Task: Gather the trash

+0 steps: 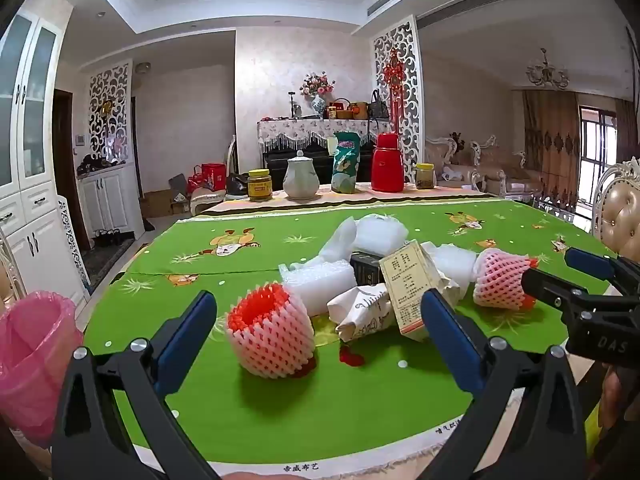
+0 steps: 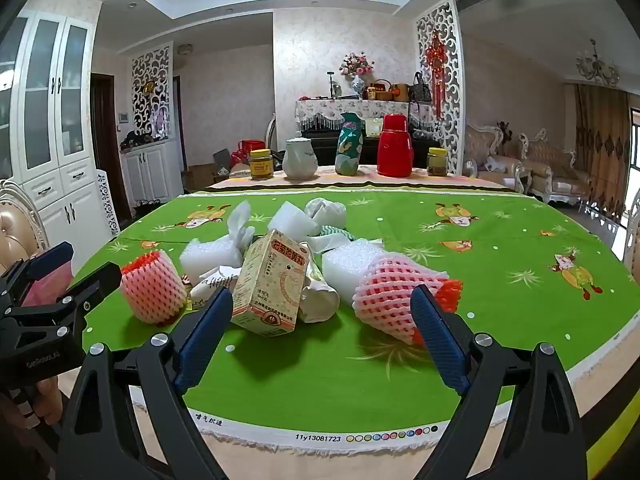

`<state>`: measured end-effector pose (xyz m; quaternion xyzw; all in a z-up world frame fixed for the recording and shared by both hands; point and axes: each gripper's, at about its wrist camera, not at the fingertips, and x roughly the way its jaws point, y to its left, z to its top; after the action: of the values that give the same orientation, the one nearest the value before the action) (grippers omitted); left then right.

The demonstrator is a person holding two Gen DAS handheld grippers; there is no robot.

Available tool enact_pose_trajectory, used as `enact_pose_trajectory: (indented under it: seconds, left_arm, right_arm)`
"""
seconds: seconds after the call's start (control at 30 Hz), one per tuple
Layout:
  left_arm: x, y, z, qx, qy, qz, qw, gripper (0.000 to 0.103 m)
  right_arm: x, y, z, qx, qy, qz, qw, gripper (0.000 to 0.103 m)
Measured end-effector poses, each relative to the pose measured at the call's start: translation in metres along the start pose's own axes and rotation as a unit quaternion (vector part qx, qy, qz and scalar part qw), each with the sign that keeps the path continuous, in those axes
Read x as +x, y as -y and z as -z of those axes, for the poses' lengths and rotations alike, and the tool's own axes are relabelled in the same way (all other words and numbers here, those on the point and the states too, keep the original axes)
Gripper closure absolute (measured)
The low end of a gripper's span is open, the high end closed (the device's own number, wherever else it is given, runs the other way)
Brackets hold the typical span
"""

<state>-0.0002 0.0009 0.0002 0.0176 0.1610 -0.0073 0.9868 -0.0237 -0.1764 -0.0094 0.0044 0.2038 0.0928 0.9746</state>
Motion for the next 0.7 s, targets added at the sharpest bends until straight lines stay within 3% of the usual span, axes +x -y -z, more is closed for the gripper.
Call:
enact_pose_trajectory:
  seconds: [0.7]
  left_arm:
    - [0.010,0.004,0.004,0.010,-0.004,0.008,0.9999,0.004]
  right_arm:
    - [-0.001,0.002,0.000,0.005,0.003,-0.002,1.000,0.018]
